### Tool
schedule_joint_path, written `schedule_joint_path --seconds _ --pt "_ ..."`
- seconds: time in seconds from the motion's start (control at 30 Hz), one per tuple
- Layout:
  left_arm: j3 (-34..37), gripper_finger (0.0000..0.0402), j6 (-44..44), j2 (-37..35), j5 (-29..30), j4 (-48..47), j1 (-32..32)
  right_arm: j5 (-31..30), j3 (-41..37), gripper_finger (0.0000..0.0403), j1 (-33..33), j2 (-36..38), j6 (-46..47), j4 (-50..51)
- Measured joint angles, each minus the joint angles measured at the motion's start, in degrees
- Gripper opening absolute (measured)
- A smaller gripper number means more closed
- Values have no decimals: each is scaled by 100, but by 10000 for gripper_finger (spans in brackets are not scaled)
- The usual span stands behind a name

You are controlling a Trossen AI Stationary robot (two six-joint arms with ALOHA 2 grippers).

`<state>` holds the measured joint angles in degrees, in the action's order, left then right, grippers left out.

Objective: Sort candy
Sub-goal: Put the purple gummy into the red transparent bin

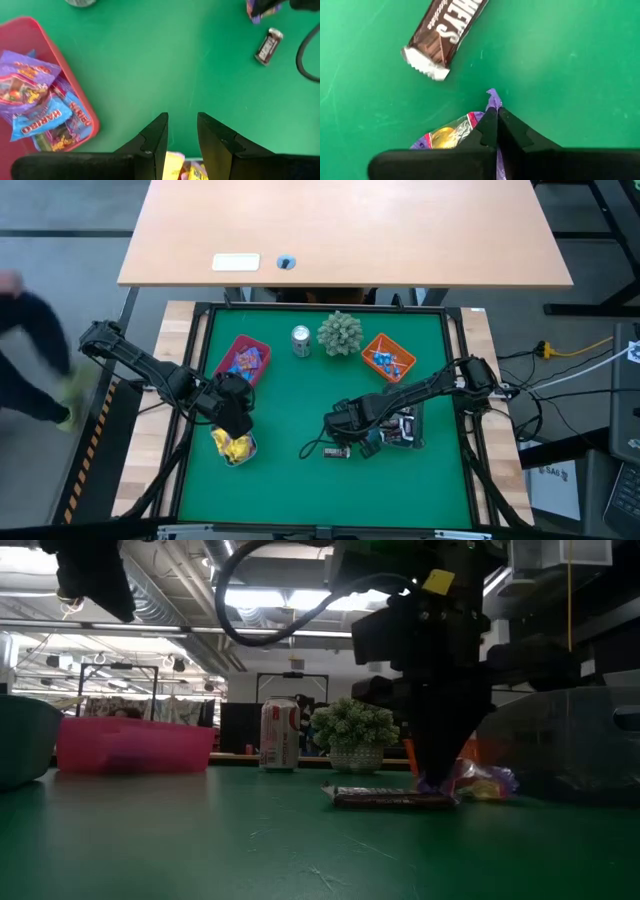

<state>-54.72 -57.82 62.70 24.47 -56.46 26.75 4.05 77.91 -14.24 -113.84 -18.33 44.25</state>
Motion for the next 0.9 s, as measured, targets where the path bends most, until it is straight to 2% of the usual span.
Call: schedule_joint_path --seconds 0.23,0.53,0.73,0.9 --pt "0 93 2 0 203 91 1 -85 226 4 70 -4 -130 -77" --pt "0 93 1 -2 205 91 1 -215 1110 2 524 -4 -304 -160" --pt "0 93 0 -2 412 243 1 -218 1522 2 904 -4 -17 -915" --pt "0 95 169 -2 645 500 0 -222 1554 1 1169 -4 344 -1802"
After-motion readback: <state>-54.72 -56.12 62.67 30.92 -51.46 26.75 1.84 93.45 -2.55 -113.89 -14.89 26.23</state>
